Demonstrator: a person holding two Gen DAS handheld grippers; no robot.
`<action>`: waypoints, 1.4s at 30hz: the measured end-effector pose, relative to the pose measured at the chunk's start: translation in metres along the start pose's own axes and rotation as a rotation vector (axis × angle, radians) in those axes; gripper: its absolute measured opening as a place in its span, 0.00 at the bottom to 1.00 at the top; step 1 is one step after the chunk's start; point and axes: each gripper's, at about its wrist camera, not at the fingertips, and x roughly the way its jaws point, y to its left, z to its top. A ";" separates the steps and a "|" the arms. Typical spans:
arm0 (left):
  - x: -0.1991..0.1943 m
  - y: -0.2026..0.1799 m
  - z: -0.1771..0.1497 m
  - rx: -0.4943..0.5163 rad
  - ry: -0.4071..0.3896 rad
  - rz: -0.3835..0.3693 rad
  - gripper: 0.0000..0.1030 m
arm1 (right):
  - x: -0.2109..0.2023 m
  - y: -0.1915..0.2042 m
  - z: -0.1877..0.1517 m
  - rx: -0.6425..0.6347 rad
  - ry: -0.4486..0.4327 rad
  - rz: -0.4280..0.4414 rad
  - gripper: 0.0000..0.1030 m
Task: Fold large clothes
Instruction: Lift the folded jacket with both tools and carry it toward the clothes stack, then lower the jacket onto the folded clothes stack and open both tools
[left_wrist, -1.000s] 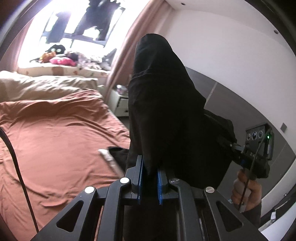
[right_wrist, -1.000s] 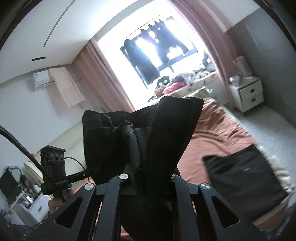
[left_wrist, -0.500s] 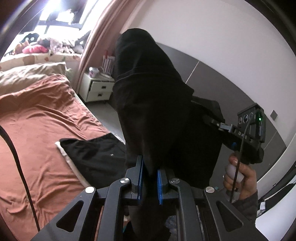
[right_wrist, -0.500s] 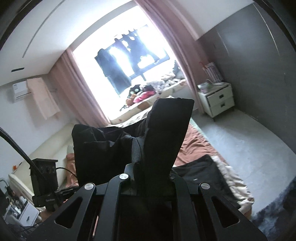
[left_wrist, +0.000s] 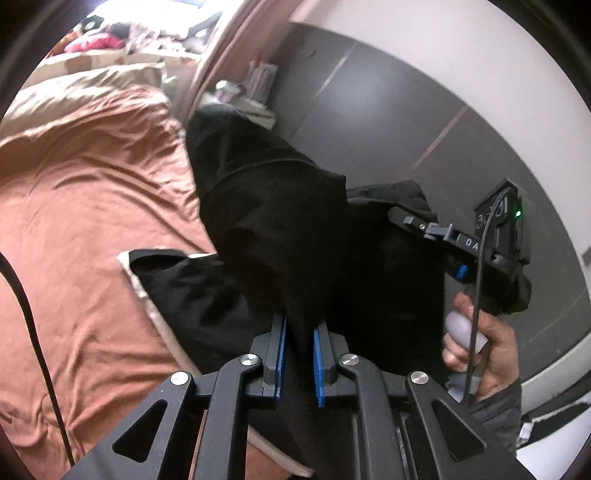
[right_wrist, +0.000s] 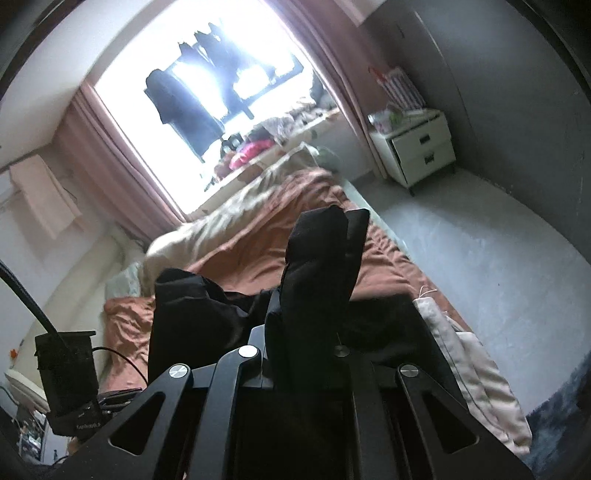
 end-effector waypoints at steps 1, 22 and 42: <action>0.008 0.009 0.000 -0.014 0.011 0.005 0.13 | 0.010 0.001 0.001 0.010 0.012 -0.013 0.07; 0.052 0.121 -0.003 -0.193 0.114 0.040 0.84 | -0.069 0.060 -0.055 0.157 -0.003 -0.348 0.85; 0.062 0.091 -0.009 -0.156 0.212 -0.118 0.78 | -0.172 0.047 -0.332 0.604 -0.237 -0.128 0.57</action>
